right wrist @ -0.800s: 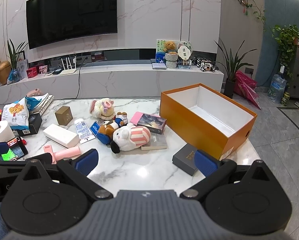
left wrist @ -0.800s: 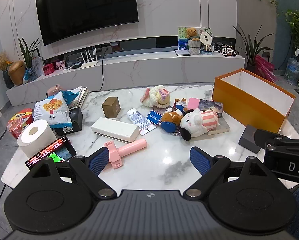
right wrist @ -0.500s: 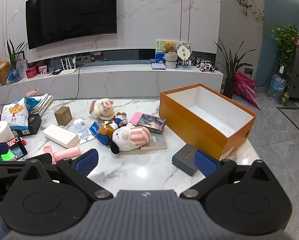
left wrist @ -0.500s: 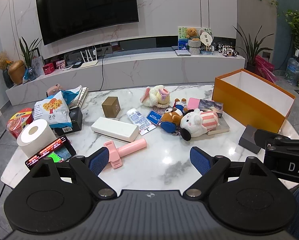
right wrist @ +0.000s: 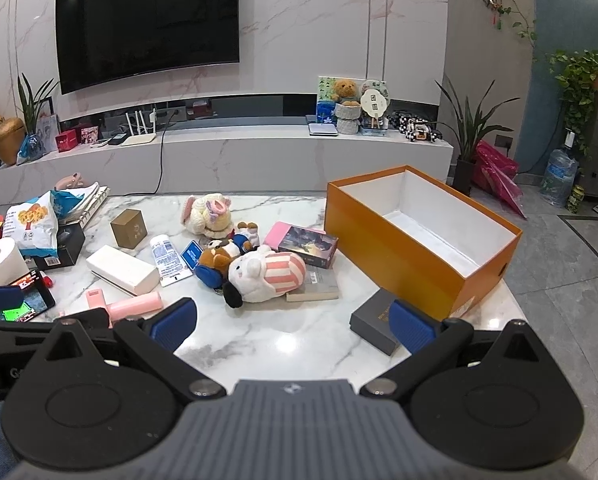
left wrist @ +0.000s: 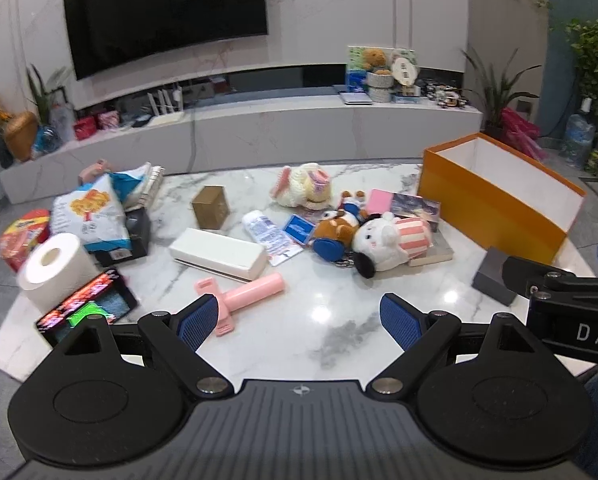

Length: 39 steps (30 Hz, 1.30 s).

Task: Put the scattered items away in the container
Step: 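Raise both tools and move them toward the cluttered table, then grasp the white plush toy with the right tool while the left tool grasps the pink fan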

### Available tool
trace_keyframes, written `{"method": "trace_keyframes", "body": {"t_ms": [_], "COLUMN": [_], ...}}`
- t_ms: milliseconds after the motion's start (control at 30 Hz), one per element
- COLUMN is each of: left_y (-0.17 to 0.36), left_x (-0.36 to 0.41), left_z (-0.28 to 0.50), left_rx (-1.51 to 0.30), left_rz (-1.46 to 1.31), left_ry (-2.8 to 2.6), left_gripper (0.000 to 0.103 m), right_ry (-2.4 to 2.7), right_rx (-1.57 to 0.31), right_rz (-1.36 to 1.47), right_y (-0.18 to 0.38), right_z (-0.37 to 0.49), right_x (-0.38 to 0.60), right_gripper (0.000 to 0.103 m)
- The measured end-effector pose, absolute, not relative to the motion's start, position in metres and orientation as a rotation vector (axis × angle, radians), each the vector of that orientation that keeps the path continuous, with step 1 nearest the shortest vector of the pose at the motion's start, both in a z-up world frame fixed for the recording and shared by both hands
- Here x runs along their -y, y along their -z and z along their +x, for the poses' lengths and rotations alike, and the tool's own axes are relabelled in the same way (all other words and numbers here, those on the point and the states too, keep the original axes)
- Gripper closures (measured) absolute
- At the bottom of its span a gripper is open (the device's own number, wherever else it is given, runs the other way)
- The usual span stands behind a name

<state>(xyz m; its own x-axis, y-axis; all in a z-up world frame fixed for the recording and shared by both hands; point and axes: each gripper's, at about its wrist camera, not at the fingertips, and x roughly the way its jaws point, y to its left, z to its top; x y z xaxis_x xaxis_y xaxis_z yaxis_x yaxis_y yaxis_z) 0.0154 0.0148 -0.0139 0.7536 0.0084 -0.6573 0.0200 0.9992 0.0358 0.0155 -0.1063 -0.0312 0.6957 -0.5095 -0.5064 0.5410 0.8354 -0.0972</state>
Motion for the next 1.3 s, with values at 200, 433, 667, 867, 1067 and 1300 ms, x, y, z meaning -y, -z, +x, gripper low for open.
{"method": "trace_keyframes", "body": {"t_ms": [200,433,667,867,1067,1300], "left_y": [0.024,0.03,0.04,0.056,0.078,0.097], "left_x": [-0.032,-0.051,-0.064,-0.08,-0.094,-0.096], "left_z": [0.037,0.064,0.092,0.111,0.129,0.154], "left_rx": [-0.75,-0.777,-0.795,-0.814,-0.784,-0.879], "left_rz": [0.026,0.029,0.038,0.029,0.127,0.194], "left_ry": [0.025,0.037,0.045,0.109,0.159,0.227], "left_gripper": [0.0,0.0,0.0,0.0,0.0,0.0], "right_ry": [0.6,0.603,0.618,0.561,0.335,0.145], "right_rx": [-0.575,-0.615,-0.647,-0.639,-0.625,-0.757], "right_rz": [0.025,0.0,-0.002,-0.003,-0.158,-0.358], "right_y": [0.035,0.043,0.047,0.053,0.067,0.085], "right_z": [0.031,0.049,0.07,0.091,0.121,0.168], "right_x": [0.127,0.156,0.185,0.203,0.204,0.208], "right_gripper": [0.0,0.0,0.0,0.0,0.0,0.0]}}
